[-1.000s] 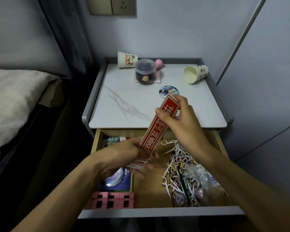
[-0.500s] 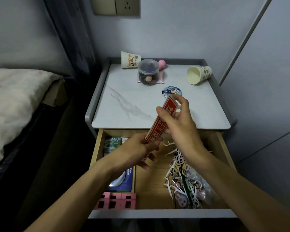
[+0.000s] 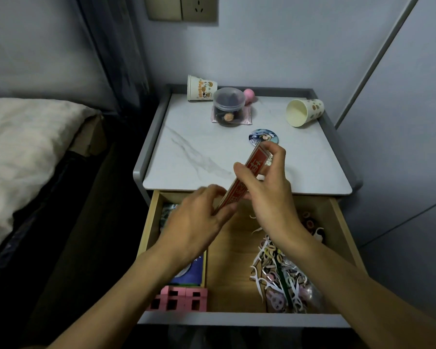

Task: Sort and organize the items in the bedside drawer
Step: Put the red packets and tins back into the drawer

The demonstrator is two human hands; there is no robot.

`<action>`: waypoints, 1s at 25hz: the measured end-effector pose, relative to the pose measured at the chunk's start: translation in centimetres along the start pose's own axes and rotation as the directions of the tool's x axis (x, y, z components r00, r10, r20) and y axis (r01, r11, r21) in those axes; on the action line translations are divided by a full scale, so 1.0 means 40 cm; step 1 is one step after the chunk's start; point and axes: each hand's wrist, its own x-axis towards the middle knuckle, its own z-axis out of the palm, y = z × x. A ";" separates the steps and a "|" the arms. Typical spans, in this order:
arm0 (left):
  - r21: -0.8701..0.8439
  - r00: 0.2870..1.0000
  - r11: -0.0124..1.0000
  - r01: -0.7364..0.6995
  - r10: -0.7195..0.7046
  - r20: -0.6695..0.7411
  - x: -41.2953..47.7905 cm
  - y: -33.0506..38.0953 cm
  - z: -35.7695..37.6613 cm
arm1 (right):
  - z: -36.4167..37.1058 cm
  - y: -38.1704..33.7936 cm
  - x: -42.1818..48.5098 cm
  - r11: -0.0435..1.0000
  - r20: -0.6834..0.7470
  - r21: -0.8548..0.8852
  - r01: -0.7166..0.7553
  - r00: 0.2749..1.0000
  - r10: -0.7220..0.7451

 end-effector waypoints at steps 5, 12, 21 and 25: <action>0.304 0.966 0.950 -0.074 0.144 -0.215 -0.019 -0.002 -0.032 | 0.049 0.029 -0.016 0.977 0.084 0.159 -0.145 0.988 0.133; -0.412 0.930 0.852 0.324 -0.366 -0.026 -0.012 -0.049 -0.077 | 0.035 0.054 -0.043 0.950 0.380 -0.021 -0.313 0.876 0.297; 0.570 0.941 0.763 0.305 -0.332 -0.059 -0.063 -0.116 -0.071 | -0.039 0.191 -0.079 0.803 0.359 -0.474 -0.362 0.753 0.551; 0.594 0.891 0.750 0.291 -0.438 0.117 -0.055 -0.136 -0.056 | -0.035 0.273 -0.041 0.729 0.229 -0.501 -0.466 0.741 0.631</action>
